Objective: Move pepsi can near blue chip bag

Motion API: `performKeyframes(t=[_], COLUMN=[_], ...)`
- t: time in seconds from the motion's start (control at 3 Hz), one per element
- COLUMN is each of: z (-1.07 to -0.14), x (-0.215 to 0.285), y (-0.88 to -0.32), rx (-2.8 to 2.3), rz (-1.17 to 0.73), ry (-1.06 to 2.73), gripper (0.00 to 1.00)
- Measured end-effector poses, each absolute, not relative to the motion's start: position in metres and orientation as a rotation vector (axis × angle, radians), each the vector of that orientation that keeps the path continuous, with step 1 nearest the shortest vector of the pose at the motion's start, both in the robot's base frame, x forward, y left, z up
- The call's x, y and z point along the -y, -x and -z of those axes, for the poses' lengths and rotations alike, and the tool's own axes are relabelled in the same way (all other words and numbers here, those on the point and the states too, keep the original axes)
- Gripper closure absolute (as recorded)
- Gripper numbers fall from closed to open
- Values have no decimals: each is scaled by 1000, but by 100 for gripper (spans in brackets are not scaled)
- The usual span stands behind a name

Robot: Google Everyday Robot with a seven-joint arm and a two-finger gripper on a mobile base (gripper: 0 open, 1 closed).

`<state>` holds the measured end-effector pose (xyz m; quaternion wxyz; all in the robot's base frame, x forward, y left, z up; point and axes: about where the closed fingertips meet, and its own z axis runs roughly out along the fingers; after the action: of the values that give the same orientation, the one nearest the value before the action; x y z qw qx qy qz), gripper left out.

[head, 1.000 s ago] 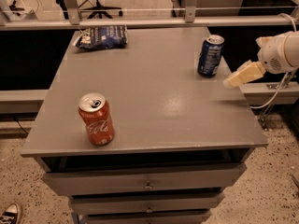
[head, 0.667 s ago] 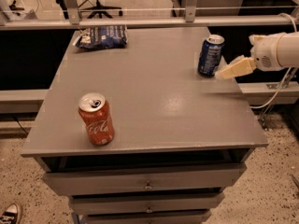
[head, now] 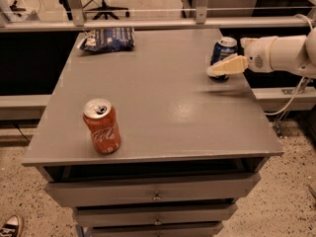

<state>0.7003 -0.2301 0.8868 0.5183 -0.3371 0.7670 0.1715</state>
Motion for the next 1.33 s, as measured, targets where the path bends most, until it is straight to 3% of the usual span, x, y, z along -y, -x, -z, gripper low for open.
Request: performKeyframes(t=[0.67,1.0,1.33], z=[-878,-902,-902], x=[197,191,188], y=[-709,-700,-701], rx=[-1794,-1733,-1731], rz=[-543,-544,-549], ry=[792,800,805], gripper=[41,65,95])
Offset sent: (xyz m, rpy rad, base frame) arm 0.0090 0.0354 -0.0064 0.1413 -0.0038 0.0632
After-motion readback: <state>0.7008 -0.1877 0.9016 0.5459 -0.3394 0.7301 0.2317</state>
